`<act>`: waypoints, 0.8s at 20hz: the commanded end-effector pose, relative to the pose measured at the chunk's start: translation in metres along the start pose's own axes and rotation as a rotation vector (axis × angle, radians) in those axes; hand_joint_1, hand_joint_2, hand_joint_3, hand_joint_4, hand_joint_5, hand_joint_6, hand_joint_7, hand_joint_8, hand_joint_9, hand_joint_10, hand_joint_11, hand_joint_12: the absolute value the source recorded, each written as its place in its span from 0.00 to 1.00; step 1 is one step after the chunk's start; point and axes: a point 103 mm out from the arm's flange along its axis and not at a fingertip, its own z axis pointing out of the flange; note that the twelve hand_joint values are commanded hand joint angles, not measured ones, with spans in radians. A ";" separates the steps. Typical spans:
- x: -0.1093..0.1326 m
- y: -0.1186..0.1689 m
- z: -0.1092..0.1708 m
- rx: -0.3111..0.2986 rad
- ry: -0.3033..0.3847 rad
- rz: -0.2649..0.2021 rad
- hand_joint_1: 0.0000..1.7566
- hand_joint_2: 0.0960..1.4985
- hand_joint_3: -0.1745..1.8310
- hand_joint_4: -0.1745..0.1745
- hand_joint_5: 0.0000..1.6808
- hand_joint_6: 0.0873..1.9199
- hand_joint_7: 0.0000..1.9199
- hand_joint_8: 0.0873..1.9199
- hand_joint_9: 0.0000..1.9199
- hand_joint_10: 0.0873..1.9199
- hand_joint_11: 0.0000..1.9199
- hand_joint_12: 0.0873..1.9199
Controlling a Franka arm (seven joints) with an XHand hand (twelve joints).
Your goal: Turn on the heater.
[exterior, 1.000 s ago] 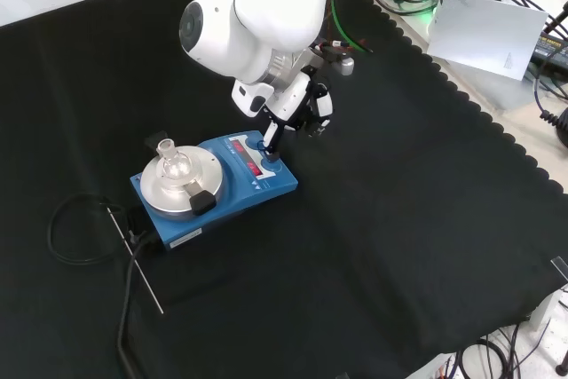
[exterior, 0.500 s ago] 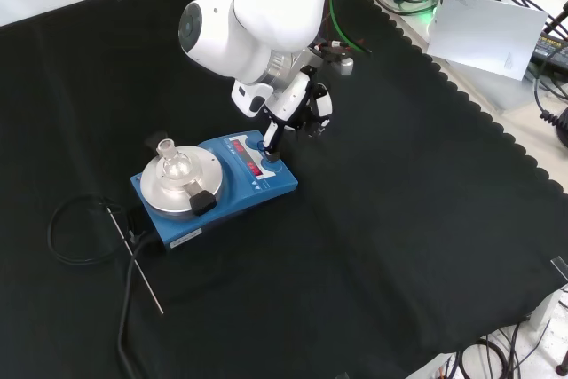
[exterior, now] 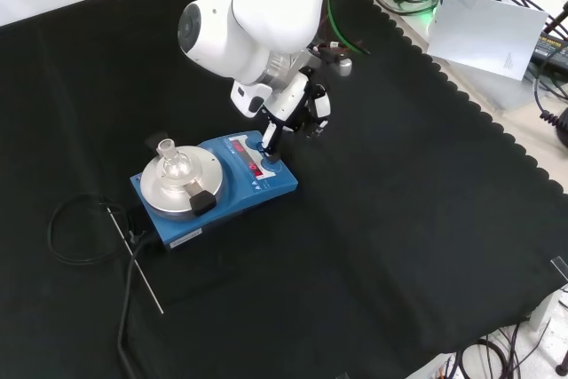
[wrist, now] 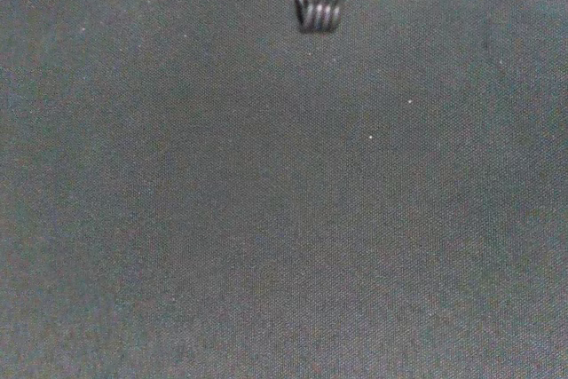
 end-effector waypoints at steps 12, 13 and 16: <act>0.027 -0.033 -0.026 -0.053 -0.019 0.042 0.81 0.44 0.59 0.30 0.13 0.29 0.82 0.84 0.84 0.78 0.57 0.67; 0.037 -0.037 -0.029 -0.057 -0.025 0.043 0.81 0.44 0.59 0.30 0.13 0.29 0.82 0.84 0.84 0.78 0.57 0.67; 0.022 -0.041 -0.029 -0.077 0.005 0.012 0.81 0.44 0.59 0.30 0.13 0.29 0.82 0.84 0.84 0.78 0.57 0.67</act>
